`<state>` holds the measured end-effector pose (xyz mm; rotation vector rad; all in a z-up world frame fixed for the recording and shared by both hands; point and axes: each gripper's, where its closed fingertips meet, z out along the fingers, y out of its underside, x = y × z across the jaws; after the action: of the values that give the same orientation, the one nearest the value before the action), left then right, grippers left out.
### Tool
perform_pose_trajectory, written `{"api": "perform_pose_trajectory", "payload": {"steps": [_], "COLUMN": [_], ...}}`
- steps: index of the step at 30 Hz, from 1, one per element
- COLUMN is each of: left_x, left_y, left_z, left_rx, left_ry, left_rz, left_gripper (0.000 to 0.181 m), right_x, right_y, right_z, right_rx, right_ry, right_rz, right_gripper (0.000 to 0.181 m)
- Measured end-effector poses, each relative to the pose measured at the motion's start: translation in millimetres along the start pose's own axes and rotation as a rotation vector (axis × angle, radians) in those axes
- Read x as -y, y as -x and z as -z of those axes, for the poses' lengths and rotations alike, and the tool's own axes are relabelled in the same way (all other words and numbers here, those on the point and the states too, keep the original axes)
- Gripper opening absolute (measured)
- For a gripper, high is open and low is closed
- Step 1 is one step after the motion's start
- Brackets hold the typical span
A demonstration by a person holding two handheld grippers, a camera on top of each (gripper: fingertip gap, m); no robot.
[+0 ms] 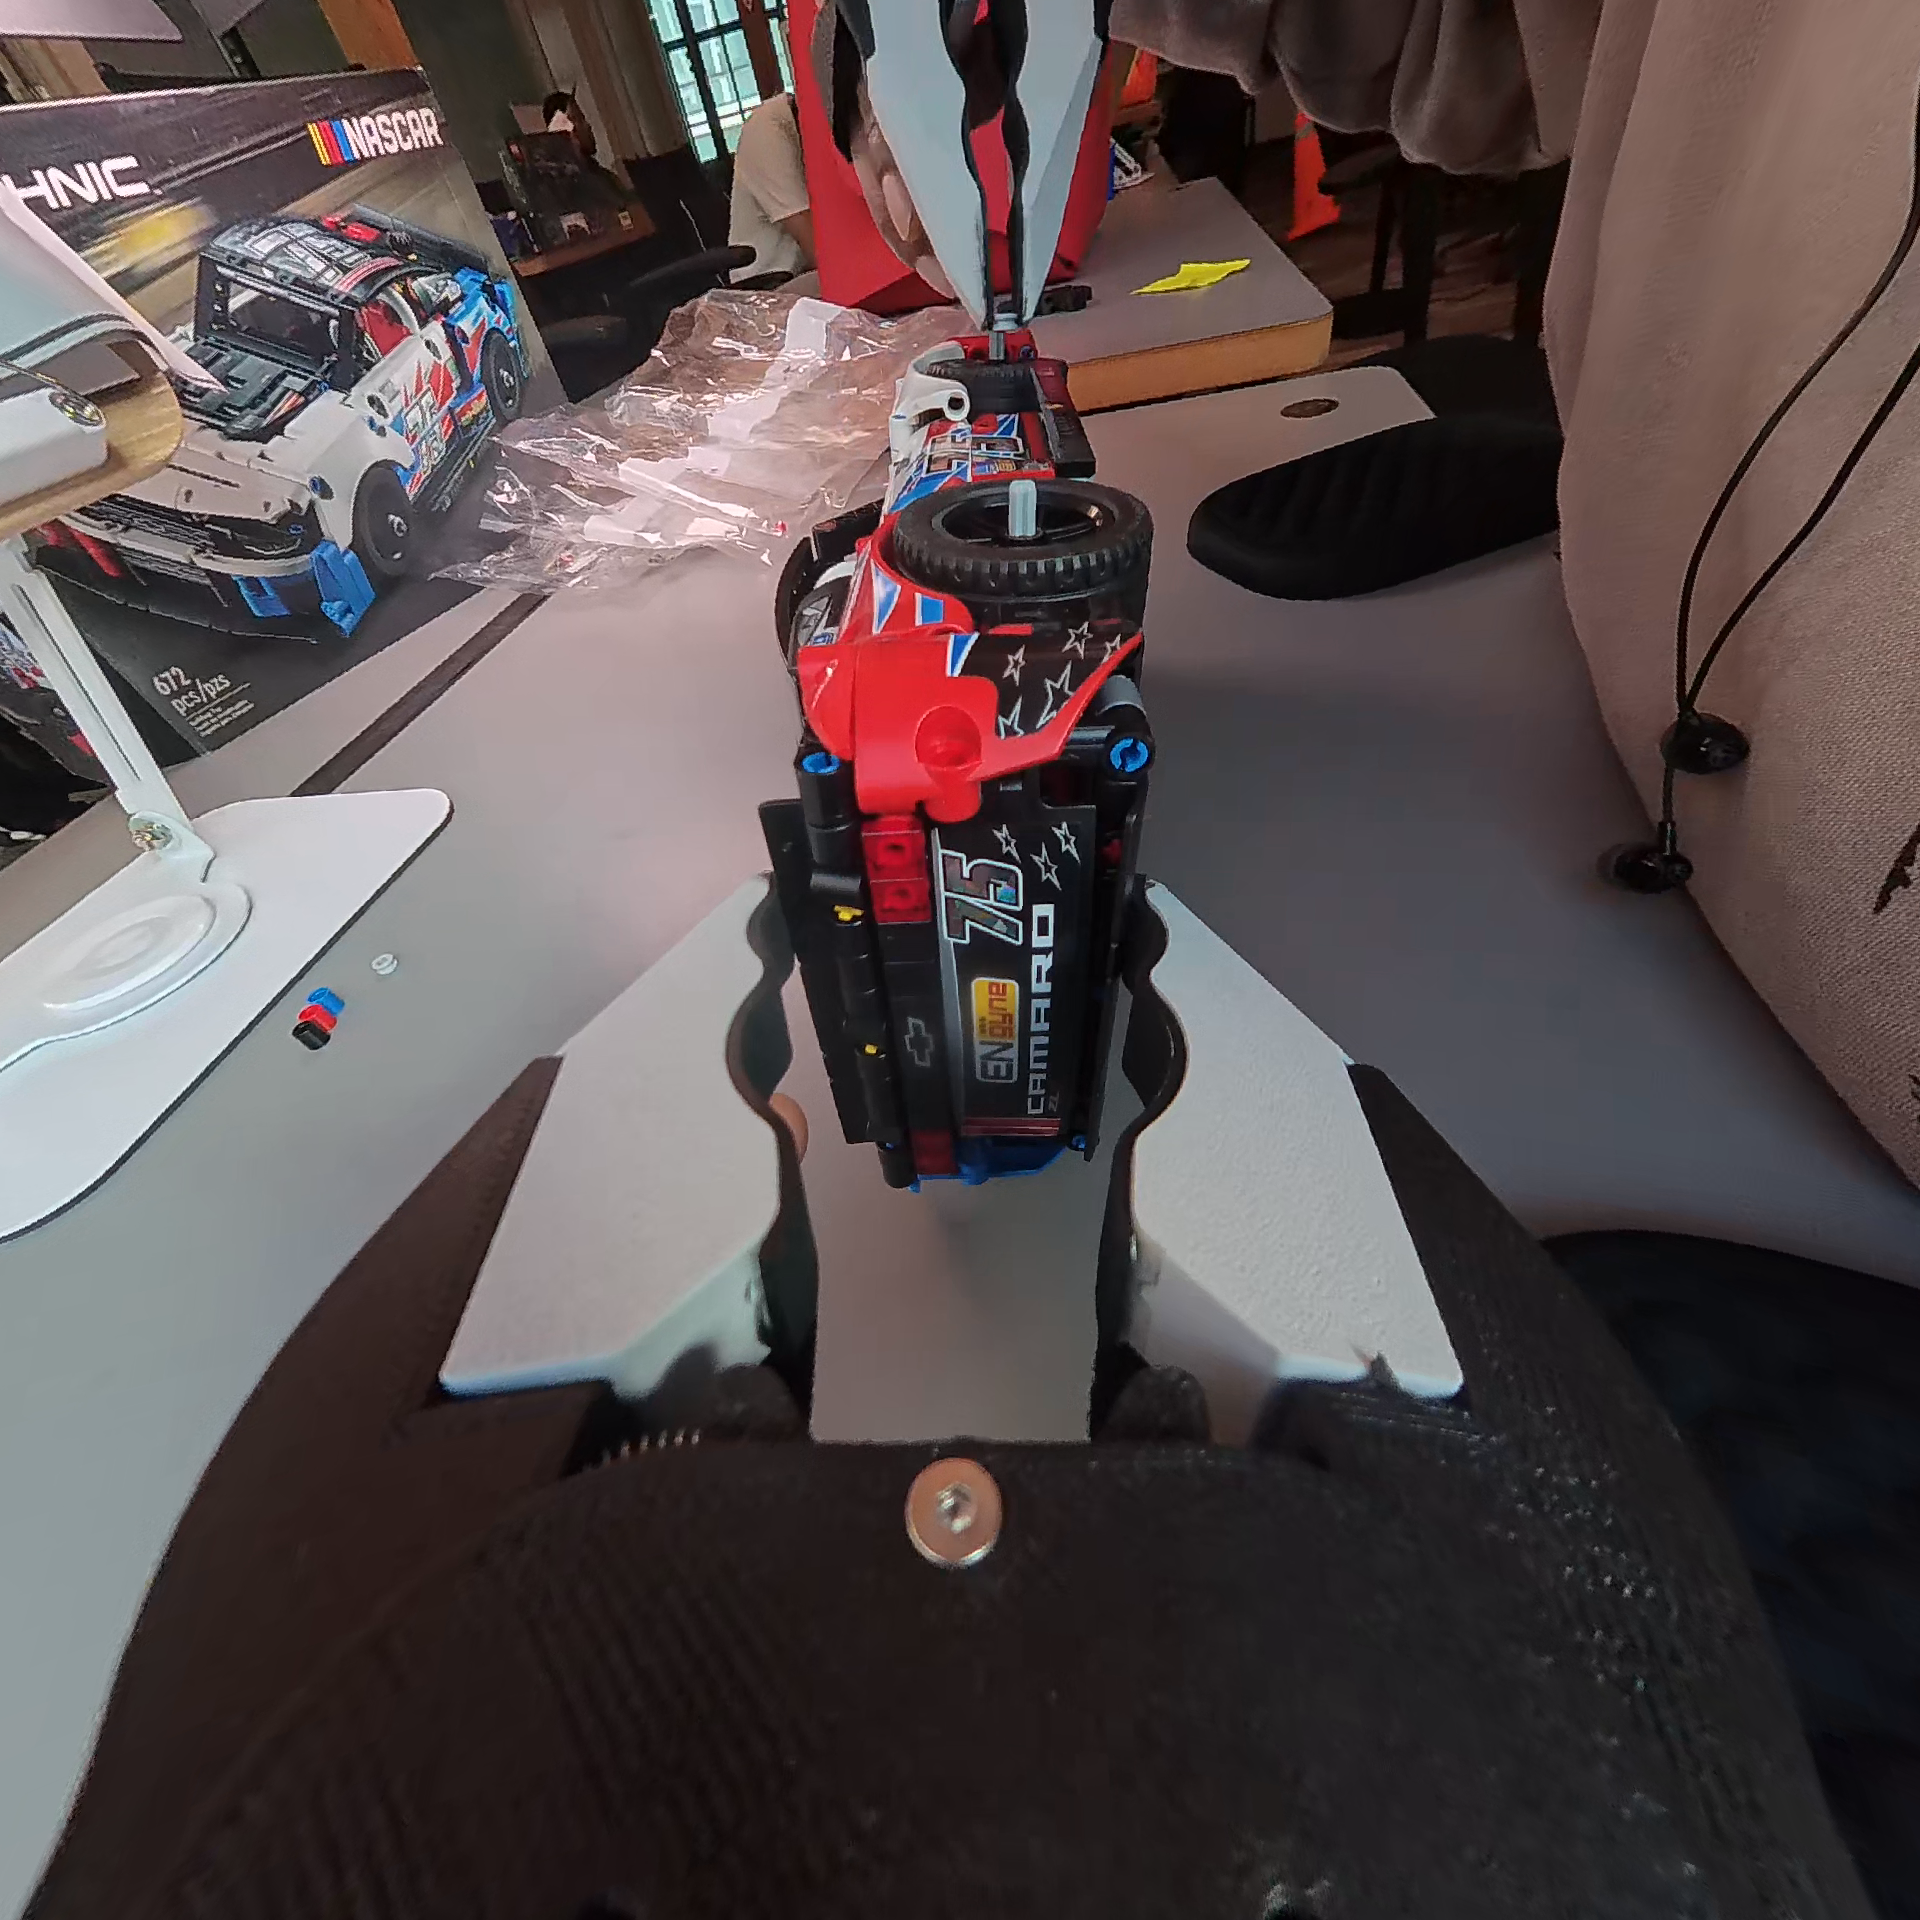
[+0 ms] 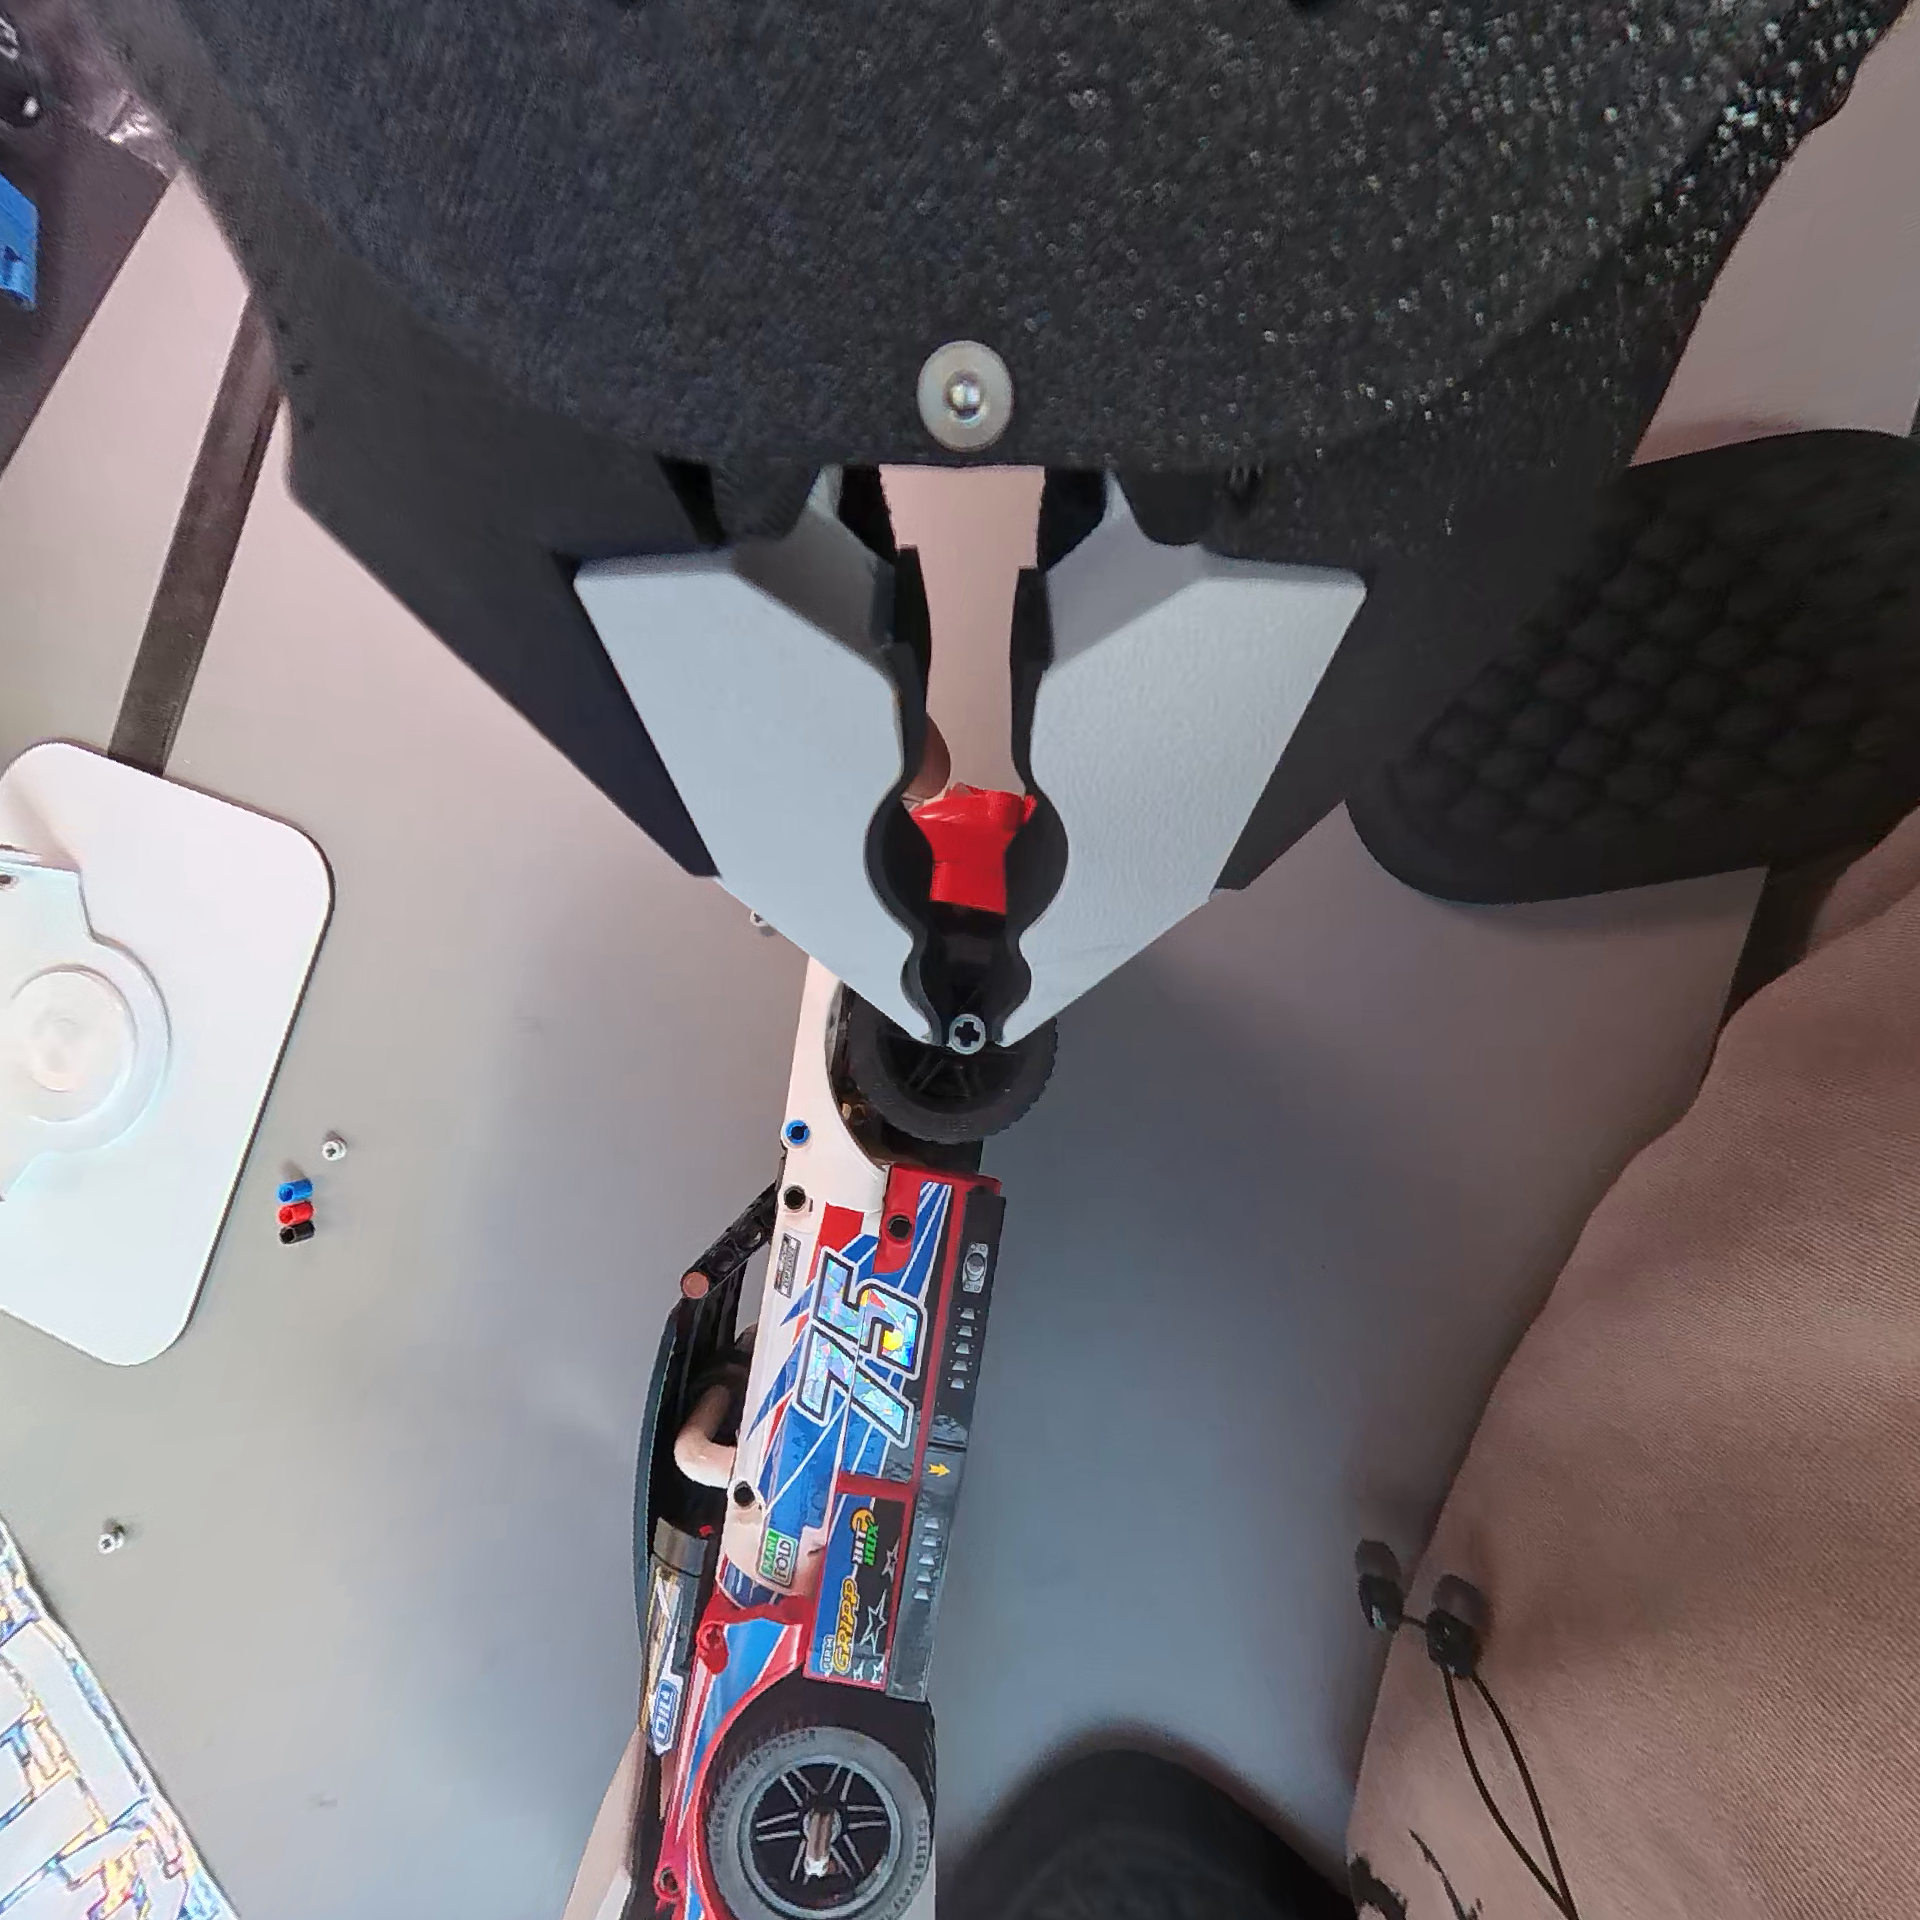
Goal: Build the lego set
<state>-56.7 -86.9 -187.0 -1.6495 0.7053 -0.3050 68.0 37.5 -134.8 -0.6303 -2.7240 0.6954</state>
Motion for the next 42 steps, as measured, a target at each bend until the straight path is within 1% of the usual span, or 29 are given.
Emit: {"api": "perform_pose_trajectory", "payload": {"steps": [14, 22, 26, 33, 35, 38, 42], "left_x": [0.3, 0.3, 0.4, 0.6, 0.6, 0.0, 0.1], "left_y": [0.4, 0.1, -0.2, 0.2, 0.0, 1.4, 0.5], "left_z": [-0.2, 0.0, 0.1, 0.2, 0.6, 1.1, 1.9], "left_rx": [-0.006, -0.009, -0.011, -0.014, -0.014, -0.006, -0.012], "left_ry": [-0.017, -0.02, -0.025, -0.031, -0.029, -0.013, -0.008], "left_rz": [0.013, 0.015, 0.016, 0.027, 0.024, 0.033, 0.038], "left_gripper": [0.062, 0.062, 0.062, 0.062, 0.062, 0.062, 0.062], "right_x": [0.4, 0.9, 0.8, -0.7, 0.3, 0.6, 4.6], "right_y": [-2.6, -2.5, -1.8, -2.9, -2.4, -5.5, -9.6], "right_z": [-0.8, -1.5, -2.1, -2.3, -2.9, -2.1, 1.4], "right_rx": [0.026, 0.06, 0.099, 0.161, 0.171, 0.139, 0.094], "right_ry": [0.008, 0.05, 0.092, 0.214, 0.224, 0.203, 0.077], "right_rz": [0.073, 0.137, 0.187, 0.323, 0.332, 0.308, 0.192], "right_gripper": [0.004, 0.004, 0.004, 0.004, 0.004, 0.004, 0.004]}}
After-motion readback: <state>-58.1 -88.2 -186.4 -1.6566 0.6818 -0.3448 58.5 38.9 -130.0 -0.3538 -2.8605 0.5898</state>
